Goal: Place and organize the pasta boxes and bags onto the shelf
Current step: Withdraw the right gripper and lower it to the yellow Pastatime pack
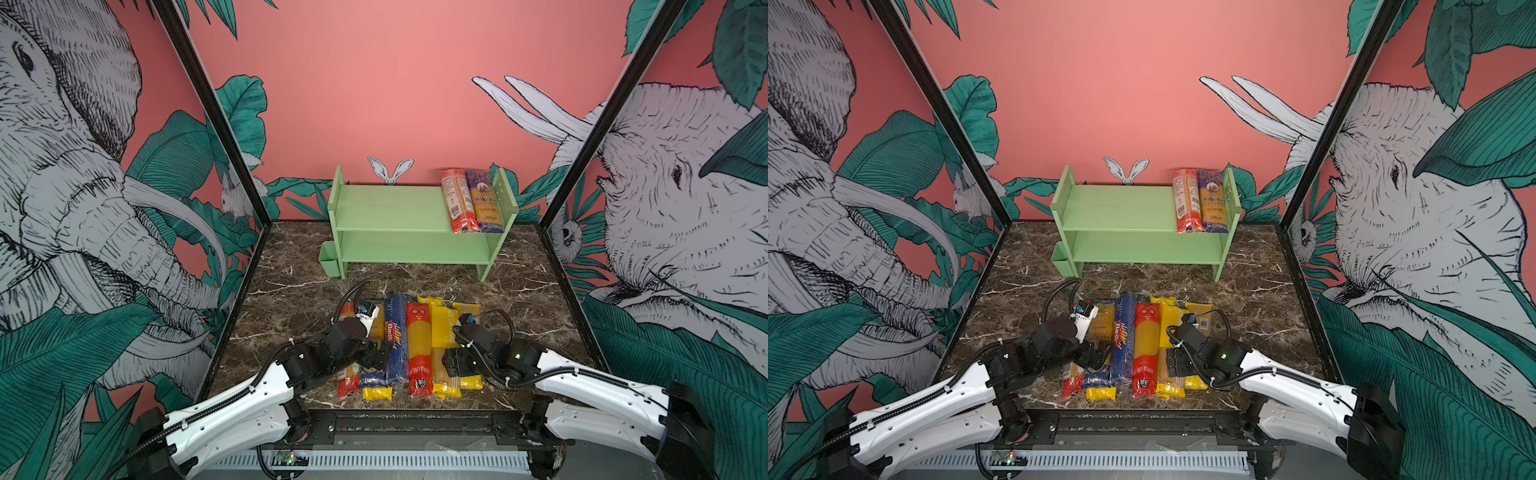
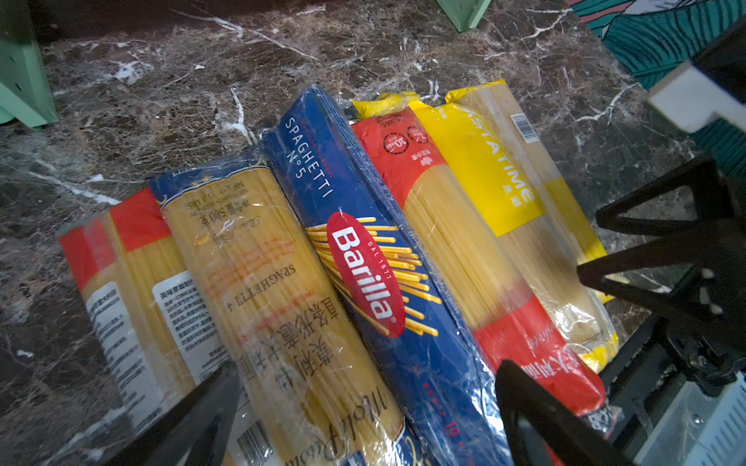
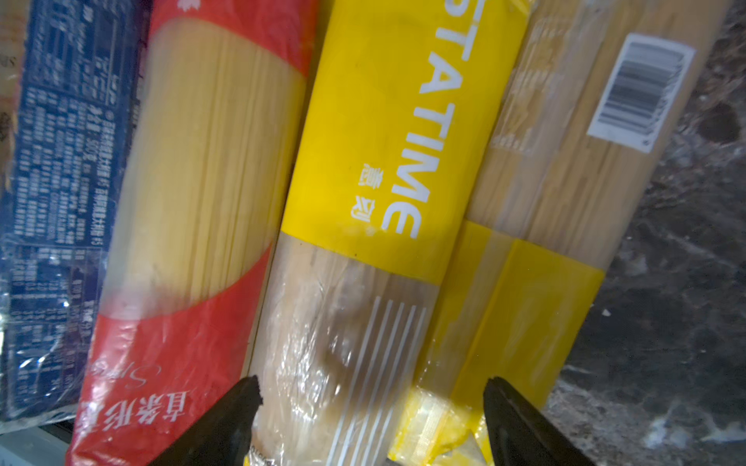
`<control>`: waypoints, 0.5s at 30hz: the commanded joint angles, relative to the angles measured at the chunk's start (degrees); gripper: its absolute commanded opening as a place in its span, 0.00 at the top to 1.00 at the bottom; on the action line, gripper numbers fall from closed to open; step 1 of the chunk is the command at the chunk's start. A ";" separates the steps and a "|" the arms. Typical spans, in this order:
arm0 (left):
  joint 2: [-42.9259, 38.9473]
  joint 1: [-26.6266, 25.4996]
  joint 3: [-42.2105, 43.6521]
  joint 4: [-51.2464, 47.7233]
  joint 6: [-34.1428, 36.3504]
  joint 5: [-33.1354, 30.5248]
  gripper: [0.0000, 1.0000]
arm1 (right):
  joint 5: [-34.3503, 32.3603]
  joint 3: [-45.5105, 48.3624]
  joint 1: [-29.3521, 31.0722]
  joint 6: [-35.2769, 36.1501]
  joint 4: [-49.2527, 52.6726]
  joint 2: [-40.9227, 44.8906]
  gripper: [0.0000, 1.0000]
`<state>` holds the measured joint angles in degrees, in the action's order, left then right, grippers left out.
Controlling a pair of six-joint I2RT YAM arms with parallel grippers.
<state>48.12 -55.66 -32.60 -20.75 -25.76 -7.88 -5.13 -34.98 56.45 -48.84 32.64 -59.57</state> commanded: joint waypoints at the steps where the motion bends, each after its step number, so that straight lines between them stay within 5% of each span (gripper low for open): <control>1: 0.90 -0.33 -0.37 2.26 0.93 0.75 0.01 | -0.07 -0.09 1.42 -3.56 -1.69 -2.38 0.14; 15: -0.68 -0.33 1.30 2.93 1.58 0.45 0.01 | 2.65 -0.77 6.81 -8.19 -9.60 -13.39 0.13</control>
<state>48.80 -55.81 -32.45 -18.87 -24.40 -7.46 -4.38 -35.42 62.04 -54.33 26.89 -70.37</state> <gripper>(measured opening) 0.989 0.866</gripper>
